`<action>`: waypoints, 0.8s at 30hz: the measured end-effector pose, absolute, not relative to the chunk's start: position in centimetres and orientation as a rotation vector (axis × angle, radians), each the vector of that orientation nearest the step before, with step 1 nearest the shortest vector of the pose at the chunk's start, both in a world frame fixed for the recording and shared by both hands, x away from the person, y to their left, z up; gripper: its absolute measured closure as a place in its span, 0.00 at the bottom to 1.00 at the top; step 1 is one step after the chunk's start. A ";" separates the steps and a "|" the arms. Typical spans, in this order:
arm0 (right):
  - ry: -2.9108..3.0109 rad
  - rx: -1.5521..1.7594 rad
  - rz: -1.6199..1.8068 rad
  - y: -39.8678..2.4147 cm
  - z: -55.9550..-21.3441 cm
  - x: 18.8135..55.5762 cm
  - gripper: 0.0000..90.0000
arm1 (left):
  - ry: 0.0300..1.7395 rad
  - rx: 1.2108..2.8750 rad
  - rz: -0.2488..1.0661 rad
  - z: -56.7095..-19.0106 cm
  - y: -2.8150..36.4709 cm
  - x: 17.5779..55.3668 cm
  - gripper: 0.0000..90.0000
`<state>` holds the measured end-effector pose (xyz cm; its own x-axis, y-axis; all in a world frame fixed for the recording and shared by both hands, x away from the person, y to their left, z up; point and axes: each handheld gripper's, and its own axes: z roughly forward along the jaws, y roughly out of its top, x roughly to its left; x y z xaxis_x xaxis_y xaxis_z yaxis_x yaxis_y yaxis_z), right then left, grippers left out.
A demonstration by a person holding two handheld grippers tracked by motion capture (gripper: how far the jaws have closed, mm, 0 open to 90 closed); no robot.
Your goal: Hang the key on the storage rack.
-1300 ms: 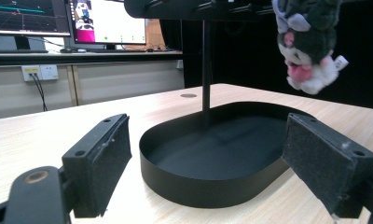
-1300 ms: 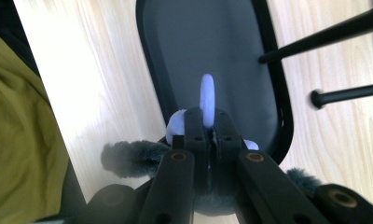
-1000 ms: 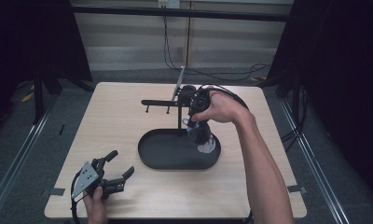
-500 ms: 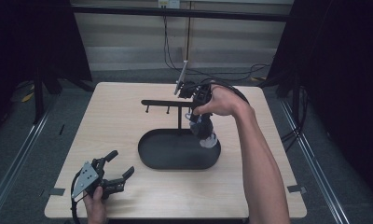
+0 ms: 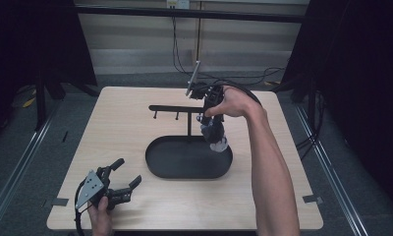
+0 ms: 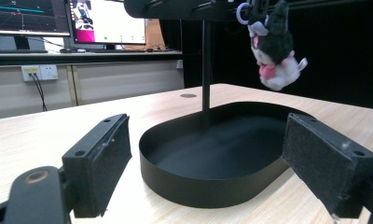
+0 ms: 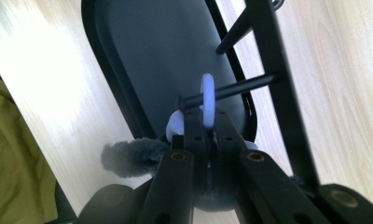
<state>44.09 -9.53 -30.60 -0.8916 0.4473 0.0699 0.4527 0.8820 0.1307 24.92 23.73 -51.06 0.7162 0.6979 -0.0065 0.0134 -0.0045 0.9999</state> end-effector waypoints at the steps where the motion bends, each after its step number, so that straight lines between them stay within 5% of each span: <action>1: -3.007 -0.728 -0.226 -9.5 -30.7 44.2 0.96 | 0.612 1.494 0.596 -51.1 23.7 24.9 0.17; 24: -3.009 -0.784 -0.287 -10.3 -31.3 44.5 0.92 | 0.611 1.497 0.592 -51.0 23.7 24.9 0.17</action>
